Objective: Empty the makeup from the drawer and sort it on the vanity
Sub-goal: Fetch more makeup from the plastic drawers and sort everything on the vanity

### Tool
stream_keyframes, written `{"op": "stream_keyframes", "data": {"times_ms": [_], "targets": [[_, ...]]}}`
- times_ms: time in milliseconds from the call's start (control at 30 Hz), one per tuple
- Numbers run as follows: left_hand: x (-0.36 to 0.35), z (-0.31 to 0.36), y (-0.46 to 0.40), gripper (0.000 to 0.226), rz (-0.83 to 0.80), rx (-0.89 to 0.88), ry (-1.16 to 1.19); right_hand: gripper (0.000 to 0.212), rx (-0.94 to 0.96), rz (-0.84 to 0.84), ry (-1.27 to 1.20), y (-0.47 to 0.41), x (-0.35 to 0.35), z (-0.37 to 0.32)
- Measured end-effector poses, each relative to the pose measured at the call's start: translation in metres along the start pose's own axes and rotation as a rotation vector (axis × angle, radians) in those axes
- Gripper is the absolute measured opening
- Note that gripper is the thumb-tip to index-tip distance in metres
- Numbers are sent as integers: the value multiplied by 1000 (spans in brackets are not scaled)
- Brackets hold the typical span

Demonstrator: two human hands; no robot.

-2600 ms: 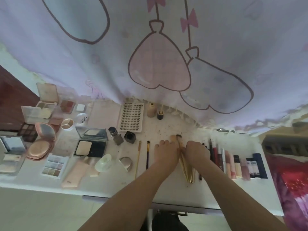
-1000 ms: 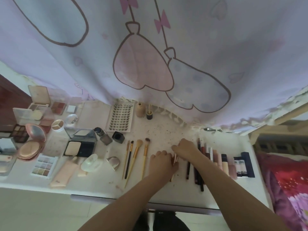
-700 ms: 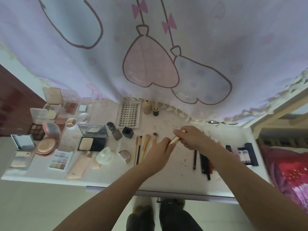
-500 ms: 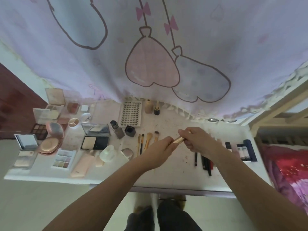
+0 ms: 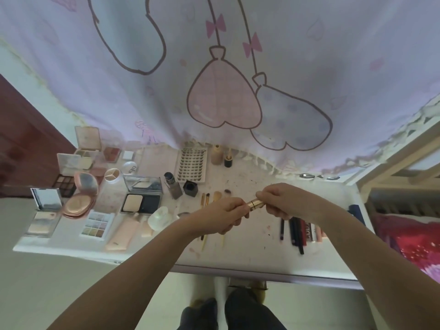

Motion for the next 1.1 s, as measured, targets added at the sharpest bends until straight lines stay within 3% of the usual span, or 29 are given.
{"op": "stream_keyframes", "data": {"times_ms": [67,133,300,467,533,633,667,800,967,1100], "targets": [[3,1,2,23,7,10,-23,12,69,-38,-77,1,2,-1],[6,5,3,23,37,3,-113,8,72,-86,-117,3,6,-2],[12,22,-2,23,78,-49,-328,39,-28,-27,-127,1,11,-6],[15,31,0,30,61,-23,-238,10,126,1,-225,7,13,-6],[15,32,1,31,58,-34,-249,19,76,-6,-249,11,13,-6],[13,33,-2,30,41,-33,-328,46,-76,42,-82,11,12,-4],[13,32,-3,30,28,-18,-342,44,-84,53,-55,10,11,-2],[14,24,-2,28,-32,37,-153,9,33,7,-191,13,13,1],[15,21,-5,27,-32,6,-147,43,-98,-62,-155,11,11,-3],[20,18,-6,27,-96,44,-2,11,-10,-101,-274,10,18,-5]]}}
Point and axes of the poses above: each hand's wrist, its own y-axis away from the middle knuckle, its own x-axis out of the back of the hand, z = x × y, the point moved 2 cm from there along -y, towards the middle knuckle, and after that the axes turned 2 degrees about -y, right-handed, at the moved point
